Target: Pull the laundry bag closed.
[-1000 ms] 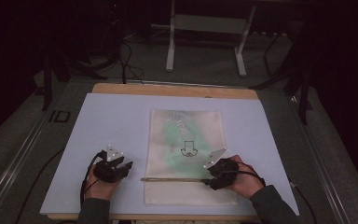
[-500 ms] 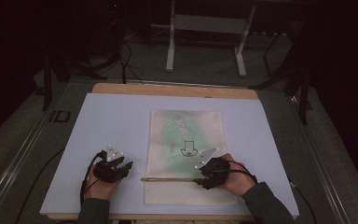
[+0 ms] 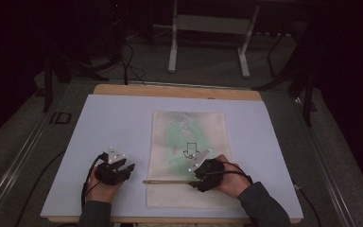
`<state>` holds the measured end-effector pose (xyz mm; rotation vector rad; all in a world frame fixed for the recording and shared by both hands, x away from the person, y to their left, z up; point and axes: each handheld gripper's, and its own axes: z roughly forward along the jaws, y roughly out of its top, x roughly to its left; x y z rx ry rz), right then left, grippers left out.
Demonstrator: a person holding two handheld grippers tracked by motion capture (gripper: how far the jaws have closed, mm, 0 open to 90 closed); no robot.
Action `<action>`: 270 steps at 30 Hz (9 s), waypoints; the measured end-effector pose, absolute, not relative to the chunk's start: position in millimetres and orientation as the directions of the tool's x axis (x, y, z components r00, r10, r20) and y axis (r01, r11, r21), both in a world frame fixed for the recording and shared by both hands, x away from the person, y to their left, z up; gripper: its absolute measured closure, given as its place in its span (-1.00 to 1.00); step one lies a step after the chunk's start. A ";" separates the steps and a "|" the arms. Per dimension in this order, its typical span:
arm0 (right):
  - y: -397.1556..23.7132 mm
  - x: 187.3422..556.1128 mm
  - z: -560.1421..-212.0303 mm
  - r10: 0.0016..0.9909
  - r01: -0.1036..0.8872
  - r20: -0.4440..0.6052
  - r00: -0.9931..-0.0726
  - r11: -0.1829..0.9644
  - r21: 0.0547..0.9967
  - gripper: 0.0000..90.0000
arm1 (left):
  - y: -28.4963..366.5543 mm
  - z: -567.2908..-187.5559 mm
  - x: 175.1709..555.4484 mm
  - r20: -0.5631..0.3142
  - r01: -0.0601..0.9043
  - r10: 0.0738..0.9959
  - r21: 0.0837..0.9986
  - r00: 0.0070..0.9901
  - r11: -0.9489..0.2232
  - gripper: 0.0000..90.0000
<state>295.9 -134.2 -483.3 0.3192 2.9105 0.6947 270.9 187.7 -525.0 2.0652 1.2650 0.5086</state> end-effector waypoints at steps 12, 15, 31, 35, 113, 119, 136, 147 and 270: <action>-111.9 296.3 -483.1 0.192 0.139 -0.074 -0.979 0.883 0.448 0.16 | 188.2 -524.7 270.9 -0.011 0.634 0.888 0.704 0.460 -0.319 0.28; -107.5 296.9 -483.5 0.186 0.134 -0.073 -0.980 0.883 0.449 0.18 | 188.3 -524.7 270.8 -0.013 0.634 0.888 0.705 0.460 -0.318 0.28; -82.5 298.9 -485.9 0.147 0.105 -0.057 -0.988 0.884 0.455 0.19 | 188.4 -524.5 271.1 -0.019 0.633 0.885 0.706 0.466 -0.318 0.31; -72.9 299.3 -485.2 0.136 0.096 -0.055 -0.989 0.883 0.459 0.20 | 188.4 -524.6 271.2 -0.021 0.634 0.886 0.706 0.463 -0.315 0.31; 2.8 297.6 -493.6 0.069 0.041 -0.033 -0.997 0.844 0.535 0.81 | 190.1 -524.4 271.2 -0.011 0.634 0.890 0.706 0.456 -0.316 0.29; -11.2 296.3 -494.4 0.077 0.050 -0.031 -0.997 0.850 0.524 0.81 | 188.1 -524.9 271.2 -0.016 0.635 0.883 0.701 0.470 -0.325 0.29; -18.7 300.0 -511.4 0.113 0.112 0.028 -0.993 0.860 0.498 0.81 | 177.5 -522.3 265.8 -0.067 0.617 0.834 0.705 0.548 -0.349 0.51; -19.3 294.6 -513.5 0.120 0.098 -0.011 -0.993 0.859 0.502 0.81 | 160.0 -520.2 262.6 -0.087 0.597 0.787 0.704 0.611 -0.385 0.98; -57.8 282.0 -508.7 0.081 0.028 -0.101 -0.992 0.894 0.447 0.83 | 126.4 -529.0 257.0 -0.169 0.640 0.735 0.640 0.657 -0.425 0.99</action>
